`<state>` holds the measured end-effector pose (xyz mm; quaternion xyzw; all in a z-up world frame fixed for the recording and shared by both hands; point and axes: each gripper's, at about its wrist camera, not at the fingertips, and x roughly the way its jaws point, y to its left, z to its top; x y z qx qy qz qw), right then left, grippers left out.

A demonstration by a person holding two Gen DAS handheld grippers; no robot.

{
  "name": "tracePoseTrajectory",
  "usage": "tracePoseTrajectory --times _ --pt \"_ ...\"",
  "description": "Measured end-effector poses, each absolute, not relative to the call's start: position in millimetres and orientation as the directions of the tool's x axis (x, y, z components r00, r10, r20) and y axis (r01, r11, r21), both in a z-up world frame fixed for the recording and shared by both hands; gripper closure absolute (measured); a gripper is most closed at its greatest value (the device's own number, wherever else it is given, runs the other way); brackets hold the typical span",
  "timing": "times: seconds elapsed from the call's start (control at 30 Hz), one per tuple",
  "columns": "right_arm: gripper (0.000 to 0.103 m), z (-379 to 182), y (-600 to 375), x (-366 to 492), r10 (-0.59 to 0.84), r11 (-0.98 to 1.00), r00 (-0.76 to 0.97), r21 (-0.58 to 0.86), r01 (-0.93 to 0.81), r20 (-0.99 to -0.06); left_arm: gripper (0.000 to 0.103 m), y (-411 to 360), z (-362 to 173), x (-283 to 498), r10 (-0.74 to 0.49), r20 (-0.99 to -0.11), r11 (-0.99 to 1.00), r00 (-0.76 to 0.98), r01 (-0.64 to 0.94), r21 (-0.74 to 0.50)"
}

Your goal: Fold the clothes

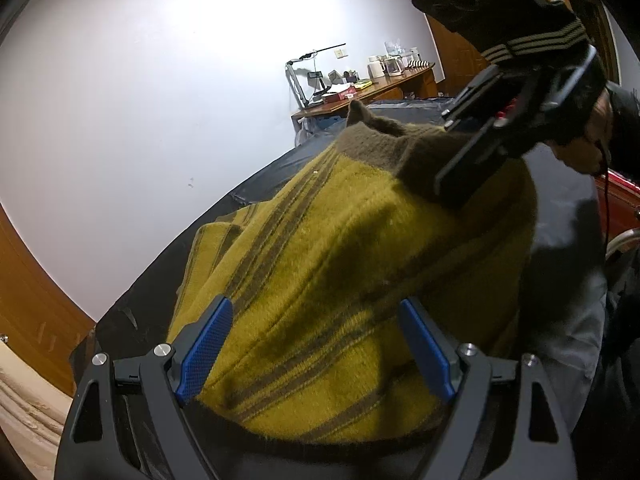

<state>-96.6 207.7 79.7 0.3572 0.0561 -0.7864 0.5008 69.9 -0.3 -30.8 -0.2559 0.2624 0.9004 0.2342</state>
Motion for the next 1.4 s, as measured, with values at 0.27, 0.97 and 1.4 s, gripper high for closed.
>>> tracePoseTrajectory --times 0.27,0.97,1.4 --pt "0.070 76 213 -104 -0.638 -0.590 -0.318 0.180 0.787 -0.701 0.015 -7 -36 67 0.278 -0.573 -0.775 -0.771 -0.533 0.341" --pt "0.035 104 174 -127 -0.905 -0.166 0.084 0.528 0.833 -0.418 0.015 -25 -28 64 0.284 -0.538 -0.809 -0.794 -0.499 0.309" --pt "0.035 127 174 -75 -0.919 0.067 0.250 0.504 0.861 -0.305 0.015 -18 -23 59 0.307 -0.512 -0.797 -0.802 -0.511 0.322"
